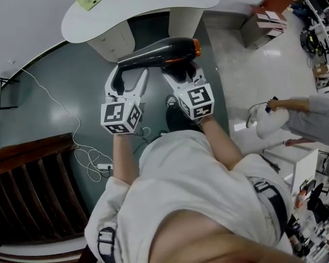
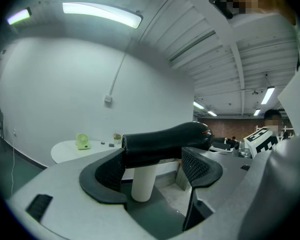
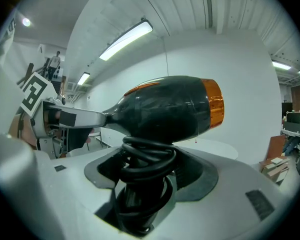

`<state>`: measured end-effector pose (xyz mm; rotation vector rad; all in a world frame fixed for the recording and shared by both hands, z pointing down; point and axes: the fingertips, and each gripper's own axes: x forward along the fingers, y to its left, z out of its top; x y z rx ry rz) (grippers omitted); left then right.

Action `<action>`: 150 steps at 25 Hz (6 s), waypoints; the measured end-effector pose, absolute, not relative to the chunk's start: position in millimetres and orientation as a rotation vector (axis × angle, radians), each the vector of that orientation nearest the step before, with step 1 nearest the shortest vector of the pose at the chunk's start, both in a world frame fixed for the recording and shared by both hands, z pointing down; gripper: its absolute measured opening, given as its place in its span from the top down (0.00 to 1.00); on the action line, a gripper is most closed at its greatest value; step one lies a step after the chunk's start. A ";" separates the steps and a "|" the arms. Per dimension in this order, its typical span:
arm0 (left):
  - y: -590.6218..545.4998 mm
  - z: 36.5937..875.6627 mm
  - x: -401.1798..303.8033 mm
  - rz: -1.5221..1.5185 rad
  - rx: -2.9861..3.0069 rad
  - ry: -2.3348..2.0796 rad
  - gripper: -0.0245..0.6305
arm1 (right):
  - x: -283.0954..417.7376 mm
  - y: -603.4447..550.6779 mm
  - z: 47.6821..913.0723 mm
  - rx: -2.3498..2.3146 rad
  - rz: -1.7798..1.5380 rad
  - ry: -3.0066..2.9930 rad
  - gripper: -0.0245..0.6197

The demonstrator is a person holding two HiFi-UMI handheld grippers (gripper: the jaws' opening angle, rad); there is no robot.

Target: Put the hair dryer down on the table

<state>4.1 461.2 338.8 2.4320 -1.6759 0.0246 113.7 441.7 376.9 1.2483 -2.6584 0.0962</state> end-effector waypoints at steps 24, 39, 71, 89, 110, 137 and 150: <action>259.7 346.8 11.2 0.094 2.339 -1.731 0.41 | 119.1 235.2 386.2 1.153 0.180 -2.688 0.52; 220.6 356.9 9.4 0.127 2.272 -1.812 0.41 | 114.4 189.5 400.0 1.048 0.220 -2.730 0.52; 46.8 391.4 -95.9 0.147 2.266 -1.647 0.41 | 13.6 30.0 430.1 1.074 0.367 -2.602 0.52; -32.7 439.4 -159.8 0.155 2.266 -1.423 0.41 | -46.7 -30.4 469.7 1.182 0.491 -2.406 0.52; -139.8 479.5 -166.8 0.209 2.194 -1.400 0.41 | -53.5 -131.2 506.5 1.150 0.621 -2.364 0.52; -244.2 539.9 -174.3 0.301 2.035 -1.334 0.41 | -60.8 -231.3 563.4 1.033 0.846 -2.223 0.52; -281.7 555.8 -167.9 0.330 2.011 -1.335 0.41 | -54.7 -267.5 580.6 1.014 0.903 -2.206 0.52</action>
